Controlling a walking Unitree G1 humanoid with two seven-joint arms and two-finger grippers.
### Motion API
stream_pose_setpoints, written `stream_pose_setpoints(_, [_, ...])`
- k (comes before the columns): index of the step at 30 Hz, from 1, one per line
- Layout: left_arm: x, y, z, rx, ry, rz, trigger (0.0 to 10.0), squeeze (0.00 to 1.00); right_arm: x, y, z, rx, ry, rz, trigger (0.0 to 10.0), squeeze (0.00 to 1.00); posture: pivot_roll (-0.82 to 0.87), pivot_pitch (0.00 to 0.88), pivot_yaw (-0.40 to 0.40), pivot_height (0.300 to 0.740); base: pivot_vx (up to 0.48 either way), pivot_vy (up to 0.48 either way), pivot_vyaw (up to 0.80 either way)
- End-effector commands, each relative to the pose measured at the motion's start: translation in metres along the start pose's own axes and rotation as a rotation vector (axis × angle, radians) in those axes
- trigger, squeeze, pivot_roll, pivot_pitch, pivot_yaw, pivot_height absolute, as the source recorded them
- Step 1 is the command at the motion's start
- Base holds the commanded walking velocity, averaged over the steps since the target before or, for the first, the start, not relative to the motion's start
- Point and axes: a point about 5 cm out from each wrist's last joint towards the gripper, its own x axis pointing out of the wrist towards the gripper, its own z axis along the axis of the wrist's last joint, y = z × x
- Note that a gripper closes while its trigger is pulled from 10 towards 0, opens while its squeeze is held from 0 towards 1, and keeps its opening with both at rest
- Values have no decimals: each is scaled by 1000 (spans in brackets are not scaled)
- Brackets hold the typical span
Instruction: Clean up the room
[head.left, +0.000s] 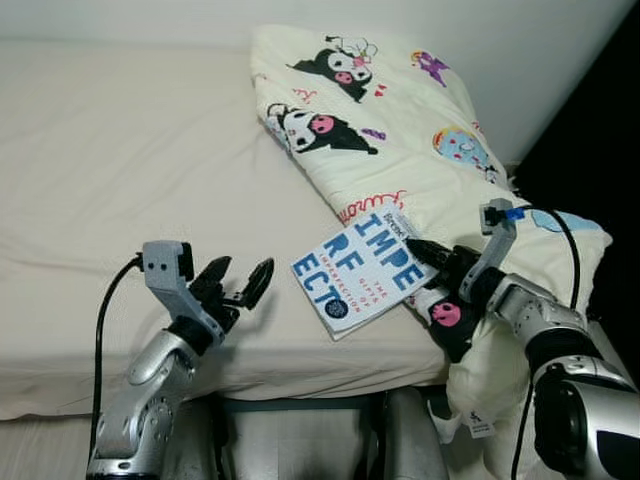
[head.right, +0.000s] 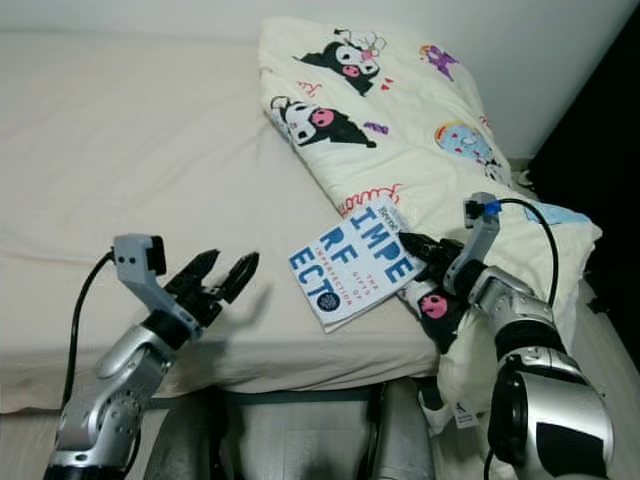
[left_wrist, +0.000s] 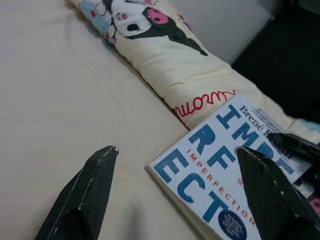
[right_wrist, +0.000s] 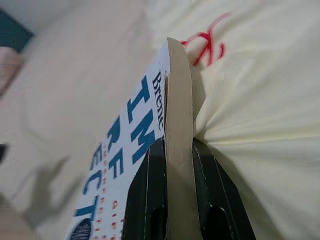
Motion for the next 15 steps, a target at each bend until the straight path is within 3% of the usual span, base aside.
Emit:
stream_pose_setpoints(1, [4,1,-3,-101,-3,-22,10000,0,-4,6,8,9,-40,108,0,0,44,182,-79,530,0,0,0])
stream_pose_setpoints(9, [13,-2,-2,-155,-21,-69,10000,0,-11,11,12,-22,-48,179,0,0,32,152,-72,530,0,0,0])
stream_pose_setpoints(14, [20,-11,-4,-277,-24,-165,10000,0,-24,10,22,21,-166,224,0,0,25,133,-62,530,0,0,0])
stream_pose_setpoints(15, [18,-13,-7,-345,-12,-203,10000,0,-28,10,25,38,-204,230,0,0,21,127,-58,530,0,0,0])
